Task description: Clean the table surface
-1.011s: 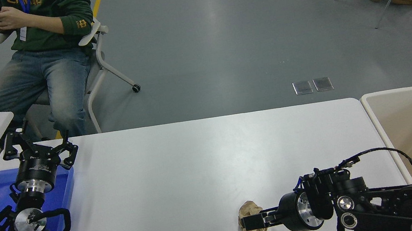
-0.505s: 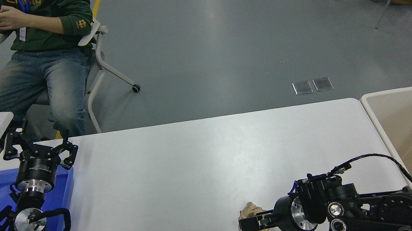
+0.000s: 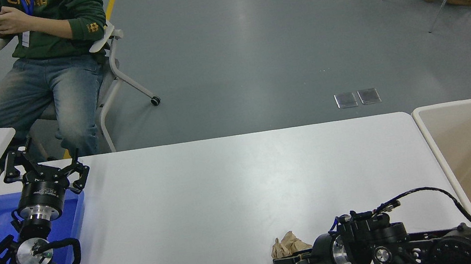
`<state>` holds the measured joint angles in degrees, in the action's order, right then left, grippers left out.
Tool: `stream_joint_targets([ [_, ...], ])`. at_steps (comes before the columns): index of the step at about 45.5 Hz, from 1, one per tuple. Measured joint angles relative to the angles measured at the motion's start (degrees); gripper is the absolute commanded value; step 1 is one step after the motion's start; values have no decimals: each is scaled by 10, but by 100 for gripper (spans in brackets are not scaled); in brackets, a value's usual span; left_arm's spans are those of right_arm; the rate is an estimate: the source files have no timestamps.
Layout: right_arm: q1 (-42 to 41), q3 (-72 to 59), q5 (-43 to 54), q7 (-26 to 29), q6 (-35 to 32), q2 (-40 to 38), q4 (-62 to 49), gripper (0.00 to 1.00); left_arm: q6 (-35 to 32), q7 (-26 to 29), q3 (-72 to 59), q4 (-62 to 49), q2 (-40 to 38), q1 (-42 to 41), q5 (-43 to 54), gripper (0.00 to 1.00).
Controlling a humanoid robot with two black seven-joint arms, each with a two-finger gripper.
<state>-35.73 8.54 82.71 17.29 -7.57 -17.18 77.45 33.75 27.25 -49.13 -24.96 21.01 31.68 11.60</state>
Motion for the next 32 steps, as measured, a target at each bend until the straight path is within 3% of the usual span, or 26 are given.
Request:
stream_joint_targets([
  [8,5,-12,24,-11,24,11,-13,87,0,0,0,0,0,0,0,100],
  [12,8,-16,33,-17,35,15,-20,78,0,0,0,0,0,0,0,100],
  [16,11,-19,40,-25,47,19,-26,49,0,0,0,0,0,0,0,100],
  [18,12,-21,44,-31,53,20,-31,20,0,0,0,0,0,0,0,100],
  [19,13,-21,46,-34,55,21,-33,11,0,0,0,0,0,0,0,100],
  [21,13,-23,47,-39,59,22,-38,2,0,0,0,0,0,0,0,100],
  [32,11,-29,31,-63,65,25,-55,0,0,0,0,0,0,0,0,100],
])
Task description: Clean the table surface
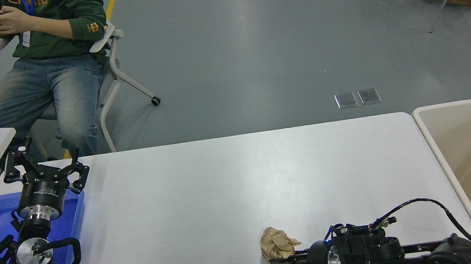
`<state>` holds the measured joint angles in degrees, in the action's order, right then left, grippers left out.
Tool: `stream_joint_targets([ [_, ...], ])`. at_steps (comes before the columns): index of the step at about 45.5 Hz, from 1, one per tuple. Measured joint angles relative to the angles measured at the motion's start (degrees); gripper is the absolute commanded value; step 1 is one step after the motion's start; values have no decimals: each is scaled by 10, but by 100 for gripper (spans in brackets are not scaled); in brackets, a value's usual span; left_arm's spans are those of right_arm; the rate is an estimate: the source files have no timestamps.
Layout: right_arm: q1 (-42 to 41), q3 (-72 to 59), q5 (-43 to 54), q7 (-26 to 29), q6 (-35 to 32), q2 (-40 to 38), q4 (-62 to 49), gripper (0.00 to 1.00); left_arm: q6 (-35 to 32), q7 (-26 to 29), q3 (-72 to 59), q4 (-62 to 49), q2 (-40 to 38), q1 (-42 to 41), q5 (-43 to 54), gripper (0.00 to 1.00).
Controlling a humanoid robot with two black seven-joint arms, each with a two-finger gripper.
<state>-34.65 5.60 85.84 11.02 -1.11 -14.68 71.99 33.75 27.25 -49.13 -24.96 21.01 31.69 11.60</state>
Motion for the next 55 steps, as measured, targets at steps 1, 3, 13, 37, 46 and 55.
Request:
stream_joint_targets([
  [1,0,1,-3,-2,-1,0,-1,0,0,0,0,0,0,0,0,100],
  [3,-1,3,-9,-6,-2,0,-2,0,0,0,0,0,0,0,0,100],
  [13,-13,19,-55,-19,-13,-9,3,0,0,0,0,0,0,0,0,100],
  [37,-54,70,-181,-26,-91,-106,112,0,0,0,0,0,0,0,0,100],
  [46,-64,85,-208,-27,-108,-143,146,0,0,0,0,0,0,0,0,100],
  [55,-72,109,-228,-38,-118,-176,166,0,0,0,0,0,0,0,0,100],
])
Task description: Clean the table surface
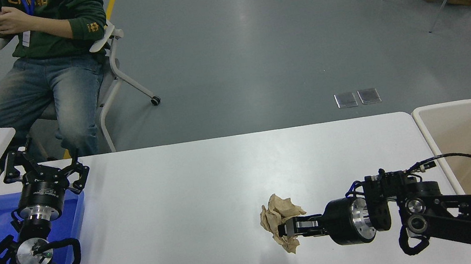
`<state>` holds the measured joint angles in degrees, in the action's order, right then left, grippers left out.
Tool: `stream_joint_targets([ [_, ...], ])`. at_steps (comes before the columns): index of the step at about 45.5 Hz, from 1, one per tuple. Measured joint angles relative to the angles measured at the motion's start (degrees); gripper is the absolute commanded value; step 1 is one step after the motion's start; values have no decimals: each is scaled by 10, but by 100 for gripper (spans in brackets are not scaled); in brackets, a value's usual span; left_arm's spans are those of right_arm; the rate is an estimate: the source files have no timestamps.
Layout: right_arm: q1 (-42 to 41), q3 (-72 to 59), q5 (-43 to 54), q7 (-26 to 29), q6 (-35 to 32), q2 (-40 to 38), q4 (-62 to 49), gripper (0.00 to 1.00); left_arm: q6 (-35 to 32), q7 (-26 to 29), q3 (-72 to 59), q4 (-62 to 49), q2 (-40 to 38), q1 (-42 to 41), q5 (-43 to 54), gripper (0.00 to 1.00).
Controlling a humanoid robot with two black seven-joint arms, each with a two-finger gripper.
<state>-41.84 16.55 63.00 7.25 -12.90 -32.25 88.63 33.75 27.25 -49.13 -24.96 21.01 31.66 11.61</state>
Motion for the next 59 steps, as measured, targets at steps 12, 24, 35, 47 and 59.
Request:
stream_joint_targets([
  [12,-1,51,-13,-29,-15,-38,15,0,0,0,0,0,0,0,0,100],
  [24,8,105,-40,-78,-25,-70,18,0,0,0,0,0,0,0,0,100],
  [35,17,131,-62,-145,-27,-102,2,0,0,0,0,0,0,0,0,100],
  [47,41,173,-112,-194,-24,-126,-31,0,0,0,0,0,0,0,0,100],
  [59,83,239,-150,-218,-24,-149,-56,0,0,0,0,0,0,0,0,100],
])
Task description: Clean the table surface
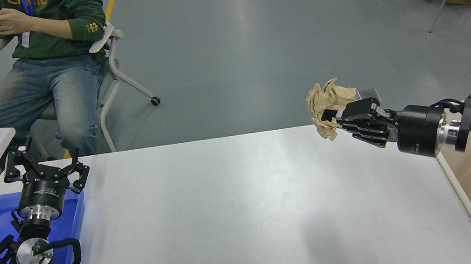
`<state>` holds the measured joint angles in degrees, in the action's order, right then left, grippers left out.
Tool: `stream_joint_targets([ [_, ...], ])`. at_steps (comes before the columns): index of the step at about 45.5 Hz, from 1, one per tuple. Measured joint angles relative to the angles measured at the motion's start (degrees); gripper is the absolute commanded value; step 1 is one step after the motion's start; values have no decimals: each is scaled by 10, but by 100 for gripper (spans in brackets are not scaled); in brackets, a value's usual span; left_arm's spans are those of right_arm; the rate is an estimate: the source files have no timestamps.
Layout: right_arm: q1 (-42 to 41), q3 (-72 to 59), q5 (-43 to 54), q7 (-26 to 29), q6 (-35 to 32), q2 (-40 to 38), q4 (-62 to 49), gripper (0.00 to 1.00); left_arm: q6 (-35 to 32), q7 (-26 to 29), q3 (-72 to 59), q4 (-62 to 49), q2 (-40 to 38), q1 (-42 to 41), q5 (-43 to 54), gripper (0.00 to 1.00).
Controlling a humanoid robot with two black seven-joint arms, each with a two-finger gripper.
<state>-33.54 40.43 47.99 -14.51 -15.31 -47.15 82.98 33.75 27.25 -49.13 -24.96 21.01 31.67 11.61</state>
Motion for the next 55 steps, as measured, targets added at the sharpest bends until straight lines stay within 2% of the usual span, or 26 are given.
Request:
stream_joint_targets([
  [38,61,45,-194,-84,0,-7,-272,0,0,0,0,0,0,0,0,100],
  [55,80,38,-275,-90,1,14,-412,0,0,0,0,0,0,0,0,100],
])
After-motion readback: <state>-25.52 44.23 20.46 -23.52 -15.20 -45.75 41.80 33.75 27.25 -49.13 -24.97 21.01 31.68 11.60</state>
